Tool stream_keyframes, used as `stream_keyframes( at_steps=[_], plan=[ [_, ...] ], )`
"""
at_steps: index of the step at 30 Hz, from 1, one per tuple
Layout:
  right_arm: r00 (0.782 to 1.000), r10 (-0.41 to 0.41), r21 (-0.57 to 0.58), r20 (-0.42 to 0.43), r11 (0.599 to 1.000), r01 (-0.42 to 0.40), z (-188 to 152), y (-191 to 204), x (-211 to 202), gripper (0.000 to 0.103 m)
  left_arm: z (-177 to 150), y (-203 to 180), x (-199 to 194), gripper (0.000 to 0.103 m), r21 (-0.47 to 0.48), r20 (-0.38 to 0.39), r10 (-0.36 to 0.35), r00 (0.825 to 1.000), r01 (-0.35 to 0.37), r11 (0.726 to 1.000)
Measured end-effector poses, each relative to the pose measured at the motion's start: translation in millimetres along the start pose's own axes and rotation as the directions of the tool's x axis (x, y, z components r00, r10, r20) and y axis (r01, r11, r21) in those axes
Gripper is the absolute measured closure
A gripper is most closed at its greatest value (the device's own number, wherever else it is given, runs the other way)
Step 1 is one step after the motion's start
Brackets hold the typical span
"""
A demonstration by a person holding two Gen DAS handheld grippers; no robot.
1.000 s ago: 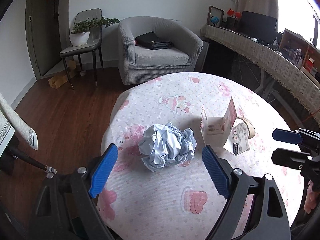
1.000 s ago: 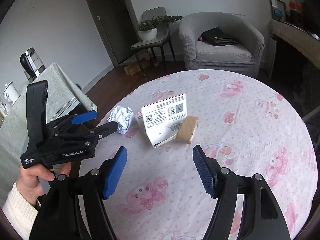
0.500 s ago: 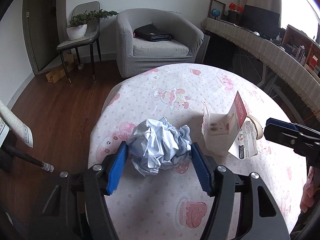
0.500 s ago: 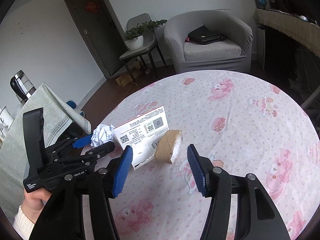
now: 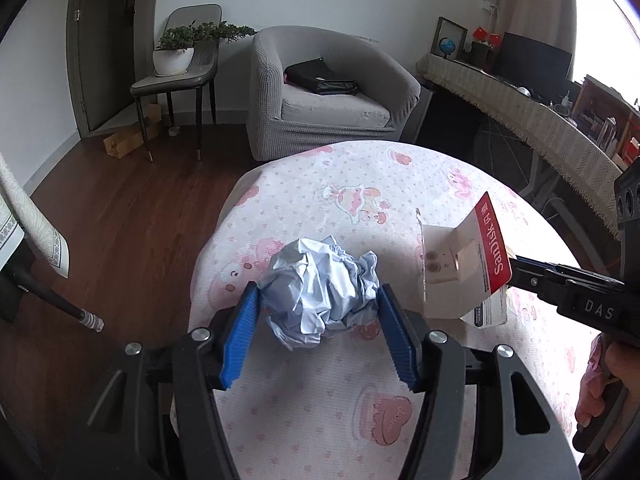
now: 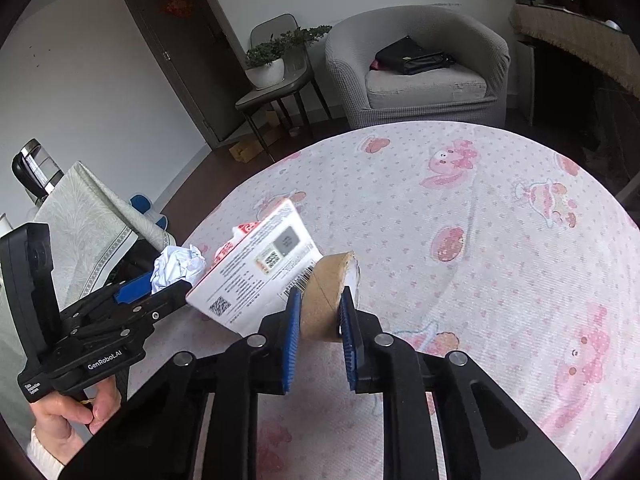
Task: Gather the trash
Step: 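Grasp the crumpled paper ball with the left gripper while the right gripper grasps the brown tape roll, then carry the paper ball and tape roll down over the wastebasket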
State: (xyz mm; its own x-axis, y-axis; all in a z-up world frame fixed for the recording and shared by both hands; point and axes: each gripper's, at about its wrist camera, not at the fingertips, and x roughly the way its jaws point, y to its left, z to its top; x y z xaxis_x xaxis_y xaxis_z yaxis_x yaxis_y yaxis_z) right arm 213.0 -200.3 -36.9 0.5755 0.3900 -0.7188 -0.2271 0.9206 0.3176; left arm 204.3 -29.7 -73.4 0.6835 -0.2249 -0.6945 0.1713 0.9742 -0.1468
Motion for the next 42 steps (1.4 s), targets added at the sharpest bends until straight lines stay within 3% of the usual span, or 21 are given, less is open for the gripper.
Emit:
stream_keyframes(
  at_steps=[11, 17, 30, 34, 42],
  plan=[
    [0.986, -0.134, 0.015, 0.095, 0.991, 0.133, -4.9, -13.5, -34.4, 0.084, -16.7, 4.1, -34.0, 0.041, -0.017, 0.034, 0.003, 0.999, -0.002, 1.000],
    [0.989, -0.088, 0.026, 0.118, 0.996, 0.086, -21.1, 3.0, -51.5, 0.084, -40.3, 15.8, -61.9, 0.041, -0.037, 0.044, 0.028, 0.999, -0.027, 0.999],
    [0.991, 0.059, -0.083, 0.121, 0.995, -0.049, -49.3, 106.5, -57.1, 0.084, -100.6, 77.2, -129.4, 0.041, -0.122, 0.041, 0.139, 0.989, -0.133, 0.984],
    [0.989, 0.114, -0.139, 0.092, 0.985, -0.100, -53.4, 144.2, -46.6, 0.084, -115.7, 104.2, -134.0, 0.041, -0.131, 0.004, 0.188, 0.982, -0.186, 0.974],
    [0.982, 0.187, -0.234, -0.006, 0.955, -0.184, -66.7, 207.2, -11.7, 0.084, -139.5, 160.8, -121.8, 0.041, -0.196, -0.105, 0.204, 0.973, -0.221, 0.955]
  ],
)
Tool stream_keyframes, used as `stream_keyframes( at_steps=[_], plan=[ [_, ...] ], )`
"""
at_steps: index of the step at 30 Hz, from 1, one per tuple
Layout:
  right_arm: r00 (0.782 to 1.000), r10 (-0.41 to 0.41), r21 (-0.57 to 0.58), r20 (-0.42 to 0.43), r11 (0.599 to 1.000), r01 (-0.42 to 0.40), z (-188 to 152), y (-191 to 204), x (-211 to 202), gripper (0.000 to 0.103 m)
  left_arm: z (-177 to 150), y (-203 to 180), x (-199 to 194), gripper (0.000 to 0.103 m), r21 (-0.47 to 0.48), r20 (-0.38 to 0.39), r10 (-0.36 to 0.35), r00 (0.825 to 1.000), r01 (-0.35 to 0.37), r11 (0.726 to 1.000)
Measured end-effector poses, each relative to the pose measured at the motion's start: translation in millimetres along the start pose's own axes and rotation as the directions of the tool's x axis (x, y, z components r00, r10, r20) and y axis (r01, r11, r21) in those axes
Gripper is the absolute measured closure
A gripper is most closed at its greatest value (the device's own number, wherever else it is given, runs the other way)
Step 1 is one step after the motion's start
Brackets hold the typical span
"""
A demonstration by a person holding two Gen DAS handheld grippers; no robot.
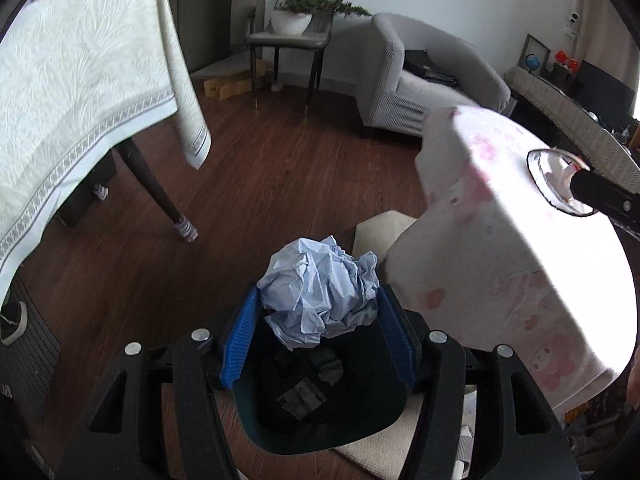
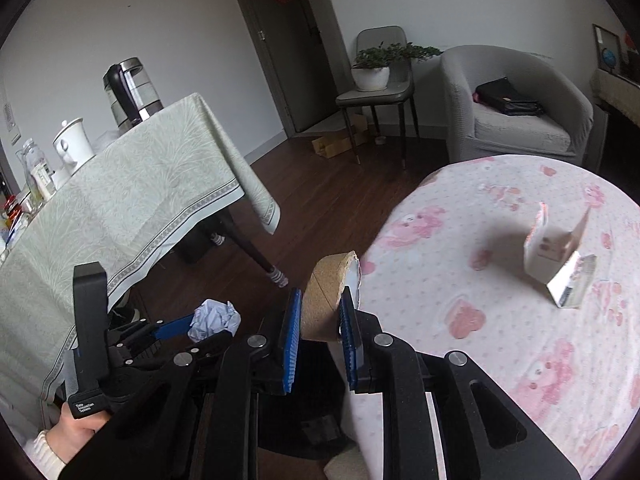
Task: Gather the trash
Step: 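Carry the paper ball and tape roll down over the wastebasket, then open the left gripper over the wastebasket while the right gripper releases the tape roll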
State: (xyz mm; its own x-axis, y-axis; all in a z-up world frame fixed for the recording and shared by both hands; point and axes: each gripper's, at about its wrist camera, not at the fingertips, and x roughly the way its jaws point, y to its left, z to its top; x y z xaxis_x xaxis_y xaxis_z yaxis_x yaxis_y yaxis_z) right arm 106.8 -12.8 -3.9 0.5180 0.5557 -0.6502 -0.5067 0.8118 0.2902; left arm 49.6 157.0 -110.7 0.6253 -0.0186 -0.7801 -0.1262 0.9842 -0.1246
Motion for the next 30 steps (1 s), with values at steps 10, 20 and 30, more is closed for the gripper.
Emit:
stream_keyframes(
  at_steps=[10, 20, 30],
  plan=[
    [0.992, 0.079, -0.031, -0.100, 0.996, -0.082, -4.1, 47.4, 51.4, 0.084, -24.9, 27.1, 29.6, 0.040, 0.020, -0.155, 0.006, 0.988, -0.003, 1.000],
    [0.982, 0.078, -0.054, -0.171, 0.995, -0.089, -14.4, 65.1, 80.0, 0.084, -39.3, 32.4, 48.5, 0.029, 0.039, -0.264, 0.011, 0.964, 0.000, 0.999],
    [0.962, 0.041, -0.072, -0.270, 0.995, -0.063, -31.6, 66.8, 114.5, 0.084, -34.3, 43.7, 29.0, 0.028, 0.024, -0.207, -0.003, 0.978, 0.008, 1.000]
  ],
)
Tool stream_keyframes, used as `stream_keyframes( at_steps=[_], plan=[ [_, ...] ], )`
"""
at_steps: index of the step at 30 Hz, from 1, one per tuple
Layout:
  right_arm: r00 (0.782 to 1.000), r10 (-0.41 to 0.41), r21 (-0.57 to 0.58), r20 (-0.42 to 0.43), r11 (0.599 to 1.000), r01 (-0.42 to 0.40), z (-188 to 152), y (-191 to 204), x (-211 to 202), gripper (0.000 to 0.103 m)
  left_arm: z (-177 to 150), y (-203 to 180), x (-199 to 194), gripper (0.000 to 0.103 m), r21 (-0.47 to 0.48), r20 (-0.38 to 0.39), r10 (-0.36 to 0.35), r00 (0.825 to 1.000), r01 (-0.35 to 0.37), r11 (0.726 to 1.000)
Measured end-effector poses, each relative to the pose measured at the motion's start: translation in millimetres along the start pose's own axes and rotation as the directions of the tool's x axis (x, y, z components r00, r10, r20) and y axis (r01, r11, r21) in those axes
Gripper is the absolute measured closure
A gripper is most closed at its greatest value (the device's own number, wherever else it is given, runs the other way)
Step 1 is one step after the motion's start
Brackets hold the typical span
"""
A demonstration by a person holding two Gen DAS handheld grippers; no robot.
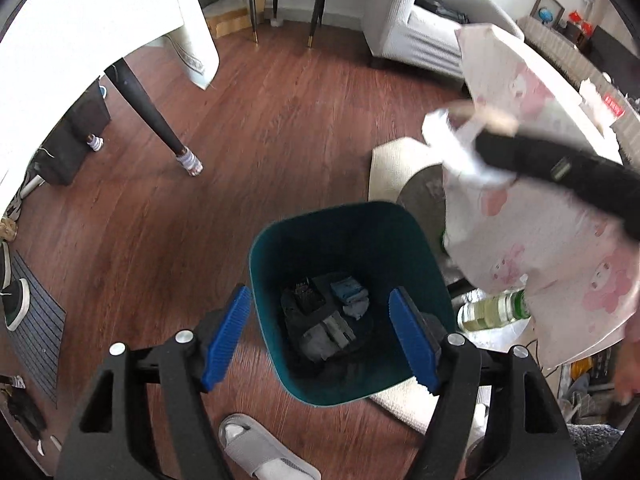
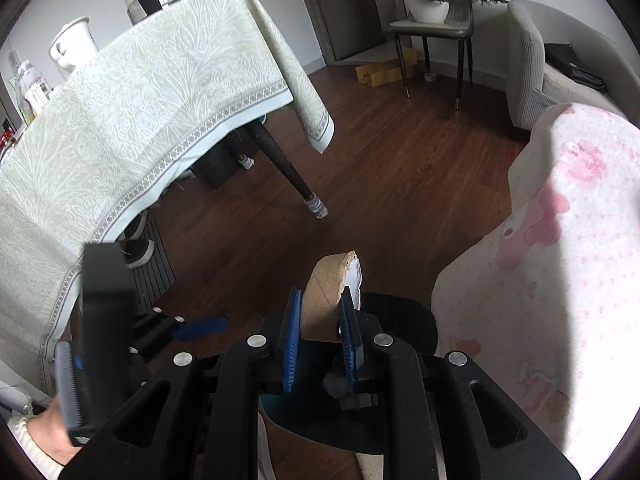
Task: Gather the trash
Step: 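Open the left gripper over the wastebasket while the right gripper releases the tape roll, then raise both tools back toward the table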
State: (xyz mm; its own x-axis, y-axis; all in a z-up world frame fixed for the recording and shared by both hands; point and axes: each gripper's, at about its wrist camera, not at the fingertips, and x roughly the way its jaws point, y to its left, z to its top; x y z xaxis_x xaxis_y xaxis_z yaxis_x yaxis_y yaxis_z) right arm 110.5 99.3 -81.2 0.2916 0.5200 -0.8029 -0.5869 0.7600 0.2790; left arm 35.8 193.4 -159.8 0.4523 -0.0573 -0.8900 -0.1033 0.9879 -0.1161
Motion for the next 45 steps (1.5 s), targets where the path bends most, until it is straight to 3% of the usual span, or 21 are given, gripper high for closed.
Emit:
stream_keyframes(
  at_steps=[9, 20, 33, 34, 35, 36, 45],
  plan=[
    [0.994, -0.032, -0.010, -0.106, 0.999, 0.031, -10.5, -9.3, 36.8, 0.084, 9.0, 17.5, -39.9, 0.031, -0.047, 0.114, -0.015, 0.993, 0.020, 0.999],
    [0.977, -0.048, -0.039, -0.209, 0.998, 0.041, -31.9, -14.9, 78.4, 0.084, 27.7, 19.4, -70.7, 0.041, -0.073, 0.219, -0.011, 0.976, 0.027, 0.997],
    [0.941, -0.092, -0.154, -0.326, 0.987, 0.043, -61.5, -2.8, 115.6, 0.082, 55.5, 9.8, -97.1, 0.057, -0.092, 0.316, -0.023, 0.948, 0.055, 0.994],
    [0.941, -0.092, -0.156, -0.326, 0.987, 0.043, -61.8, -2.7, 115.7, 0.073, 57.5, 9.2, -99.7, 0.057, -0.094, 0.324, -0.025, 0.946, 0.058, 0.994],
    [0.943, -0.089, -0.155, -0.322, 0.987, 0.040, -61.7, -2.9, 114.9, 0.049, 58.5, 9.1, -101.5, 0.057, -0.095, 0.331, -0.025, 0.943, 0.059, 0.994],
    [0.947, -0.083, -0.154, -0.310, 0.987, 0.036, -60.3, -2.9, 112.2, 0.040, 60.0, 8.7, -104.2, 0.057, -0.096, 0.339, -0.024, 0.941, 0.060, 0.994],
    [0.967, -0.045, -0.168, -0.251, 0.986, 0.002, -44.3, 1.0, 91.1, 0.037, 73.7, 7.1, -124.6, 0.057, -0.091, 0.397, 0.026, 0.918, 0.011, 0.996]
  ],
)
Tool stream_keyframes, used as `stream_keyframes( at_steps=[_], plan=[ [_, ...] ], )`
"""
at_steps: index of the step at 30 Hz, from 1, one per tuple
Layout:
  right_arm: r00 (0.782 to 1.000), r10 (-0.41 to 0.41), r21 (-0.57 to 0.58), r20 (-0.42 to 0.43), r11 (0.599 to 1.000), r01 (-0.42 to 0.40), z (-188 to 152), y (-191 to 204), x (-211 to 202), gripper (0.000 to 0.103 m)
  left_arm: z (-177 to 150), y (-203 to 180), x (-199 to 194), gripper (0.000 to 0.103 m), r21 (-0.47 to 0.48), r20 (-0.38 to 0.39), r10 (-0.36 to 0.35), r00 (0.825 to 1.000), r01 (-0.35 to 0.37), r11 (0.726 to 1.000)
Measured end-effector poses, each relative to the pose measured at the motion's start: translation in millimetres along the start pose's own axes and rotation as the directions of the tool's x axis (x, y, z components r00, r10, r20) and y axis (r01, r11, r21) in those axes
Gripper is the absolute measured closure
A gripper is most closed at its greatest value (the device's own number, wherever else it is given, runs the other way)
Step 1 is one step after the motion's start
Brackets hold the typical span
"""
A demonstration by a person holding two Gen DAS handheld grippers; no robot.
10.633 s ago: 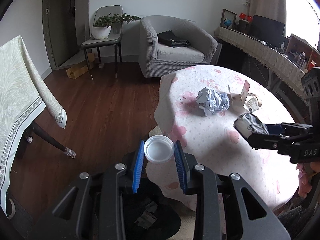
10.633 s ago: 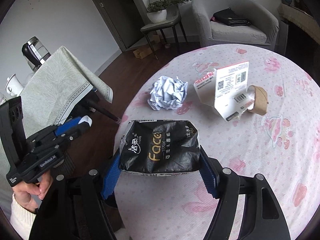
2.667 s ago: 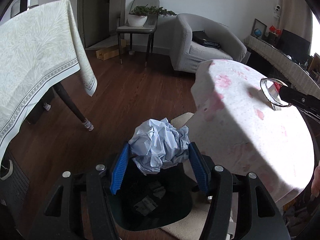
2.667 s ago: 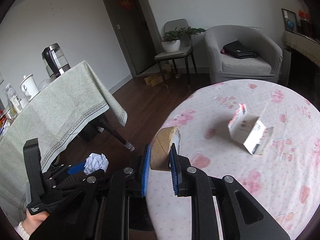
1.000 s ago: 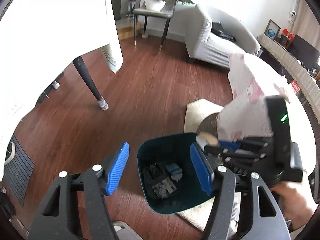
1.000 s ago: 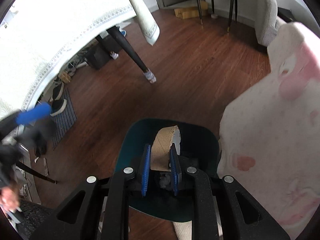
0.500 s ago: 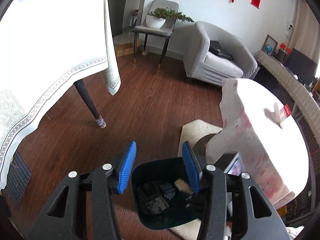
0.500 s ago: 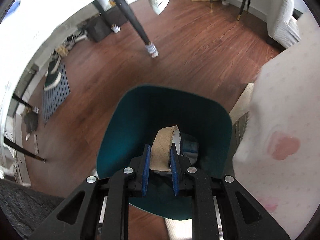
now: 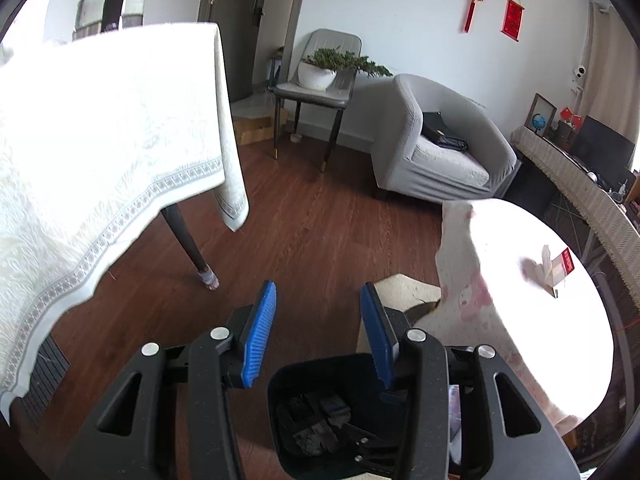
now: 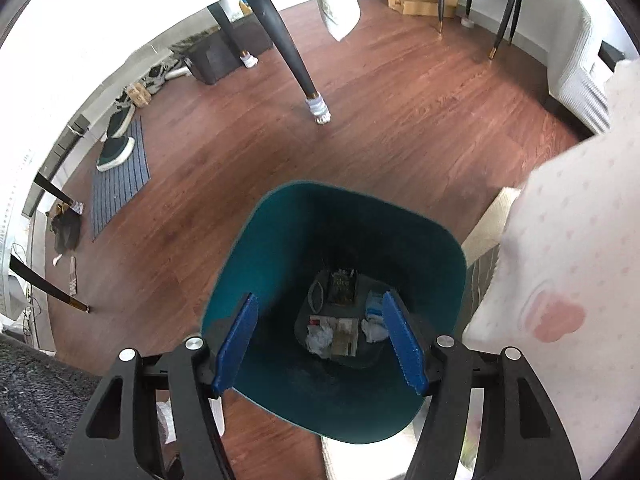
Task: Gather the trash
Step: 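Raise both tools back toward the table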
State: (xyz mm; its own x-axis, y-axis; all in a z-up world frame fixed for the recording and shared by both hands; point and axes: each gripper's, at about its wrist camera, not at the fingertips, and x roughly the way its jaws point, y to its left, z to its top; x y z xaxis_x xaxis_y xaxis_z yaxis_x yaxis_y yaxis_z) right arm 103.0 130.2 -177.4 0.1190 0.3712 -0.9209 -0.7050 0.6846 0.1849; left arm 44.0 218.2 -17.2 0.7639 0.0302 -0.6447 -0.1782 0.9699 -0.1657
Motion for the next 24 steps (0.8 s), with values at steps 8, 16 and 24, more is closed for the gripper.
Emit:
stream_keyframes(
  at_steps=[8, 16, 24],
  plan=[
    [0.991, 0.028, -0.039, 0.128, 0.999, -0.024, 22.5, 8.1, -57.2, 0.037, 19.2, -4.5, -11.5, 0.057, 0.011, 0.066, 0.011, 0.998, -0.011, 1.000],
    [0.968, -0.044, -0.036, 0.248, 0.998, 0.054, 29.4, -10.9, -118.6, 0.037, 37.2, -14.4, -8.6, 0.056, 0.009, 0.092, 0.010, 0.996, -0.011, 1.000],
    [0.935, -0.138, 0.026, 0.326, 0.990, 0.137, 21.4, -52.0, -167.3, 0.037, 51.1, -51.1, 10.3, 0.054, 0.016, 0.083, -0.043, 0.996, 0.042, 0.999]
  ],
)
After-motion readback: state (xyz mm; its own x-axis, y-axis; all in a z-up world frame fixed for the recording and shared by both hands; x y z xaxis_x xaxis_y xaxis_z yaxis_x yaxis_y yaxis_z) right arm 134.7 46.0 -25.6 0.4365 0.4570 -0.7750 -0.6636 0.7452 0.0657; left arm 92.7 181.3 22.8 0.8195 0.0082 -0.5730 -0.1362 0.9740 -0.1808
